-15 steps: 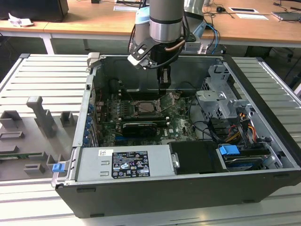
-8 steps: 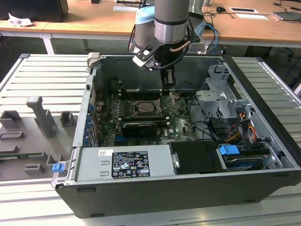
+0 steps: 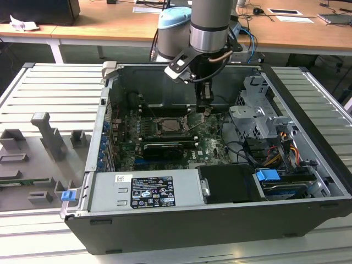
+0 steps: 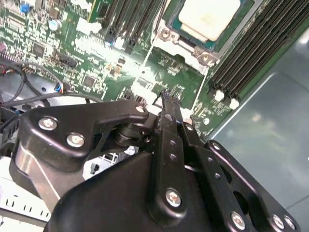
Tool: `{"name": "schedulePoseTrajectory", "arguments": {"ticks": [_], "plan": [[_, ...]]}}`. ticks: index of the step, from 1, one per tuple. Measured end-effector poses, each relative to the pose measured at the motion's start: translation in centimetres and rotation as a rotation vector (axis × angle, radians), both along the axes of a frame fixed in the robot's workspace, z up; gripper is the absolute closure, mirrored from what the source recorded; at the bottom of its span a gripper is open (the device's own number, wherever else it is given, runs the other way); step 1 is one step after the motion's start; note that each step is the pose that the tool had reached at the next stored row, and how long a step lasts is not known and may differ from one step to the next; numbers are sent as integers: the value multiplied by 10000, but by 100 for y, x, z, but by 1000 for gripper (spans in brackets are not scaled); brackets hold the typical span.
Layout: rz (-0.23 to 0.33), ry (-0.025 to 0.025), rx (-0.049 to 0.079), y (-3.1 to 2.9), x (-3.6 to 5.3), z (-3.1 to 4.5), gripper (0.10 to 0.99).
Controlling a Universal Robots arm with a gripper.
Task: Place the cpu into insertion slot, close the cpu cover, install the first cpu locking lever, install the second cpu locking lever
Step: 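Close the cpu cover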
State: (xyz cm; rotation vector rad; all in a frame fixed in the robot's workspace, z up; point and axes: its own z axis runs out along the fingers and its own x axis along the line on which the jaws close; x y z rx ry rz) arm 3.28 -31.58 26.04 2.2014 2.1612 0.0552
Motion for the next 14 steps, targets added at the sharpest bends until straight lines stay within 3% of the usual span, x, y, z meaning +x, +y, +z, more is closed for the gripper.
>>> {"name": "schedulePoseTrajectory", "arguments": {"ticks": [10,14], "plan": [[22,16,-6,22,210,-24,980],[27,31,-6,35,285,-75,980]]}}
